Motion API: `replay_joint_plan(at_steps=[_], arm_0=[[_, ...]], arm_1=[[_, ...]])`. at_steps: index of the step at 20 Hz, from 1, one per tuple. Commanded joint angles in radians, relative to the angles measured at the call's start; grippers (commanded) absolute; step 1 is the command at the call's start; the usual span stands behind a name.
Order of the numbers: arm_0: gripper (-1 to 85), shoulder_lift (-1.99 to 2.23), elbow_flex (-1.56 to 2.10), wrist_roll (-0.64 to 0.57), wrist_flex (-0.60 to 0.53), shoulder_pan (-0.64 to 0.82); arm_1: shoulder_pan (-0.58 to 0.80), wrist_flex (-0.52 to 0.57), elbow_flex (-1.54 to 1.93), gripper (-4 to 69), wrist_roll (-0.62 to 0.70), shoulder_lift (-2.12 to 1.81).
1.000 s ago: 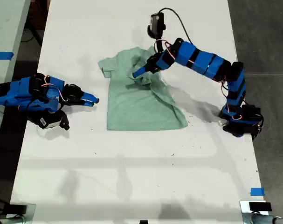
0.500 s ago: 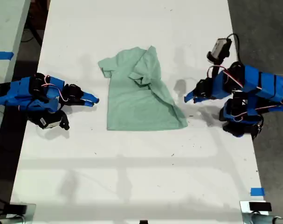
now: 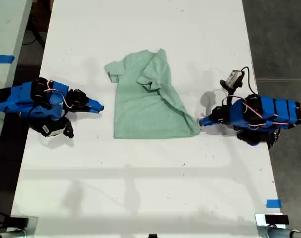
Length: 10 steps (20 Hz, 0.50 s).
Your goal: Fold t shirt
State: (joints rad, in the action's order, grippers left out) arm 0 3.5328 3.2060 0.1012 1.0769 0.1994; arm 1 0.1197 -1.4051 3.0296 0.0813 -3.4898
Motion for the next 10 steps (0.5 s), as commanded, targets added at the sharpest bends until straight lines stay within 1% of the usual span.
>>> replay_joint_plan(at_steps=[1,4,10], arm_0=[[4.6,0.005,0.017,0.008,-0.005,0.025],[3.0,0.005,0.017,0.008,-0.006,0.034],[1.3,0.005,0.017,0.008,-0.006,0.041]], arm_1=[[0.034,0.021,0.055,5.6,0.054,-0.008],[0.035,0.021,0.055,5.9,0.080,-0.008],[0.034,0.021,0.055,5.3,0.075,-0.008]])
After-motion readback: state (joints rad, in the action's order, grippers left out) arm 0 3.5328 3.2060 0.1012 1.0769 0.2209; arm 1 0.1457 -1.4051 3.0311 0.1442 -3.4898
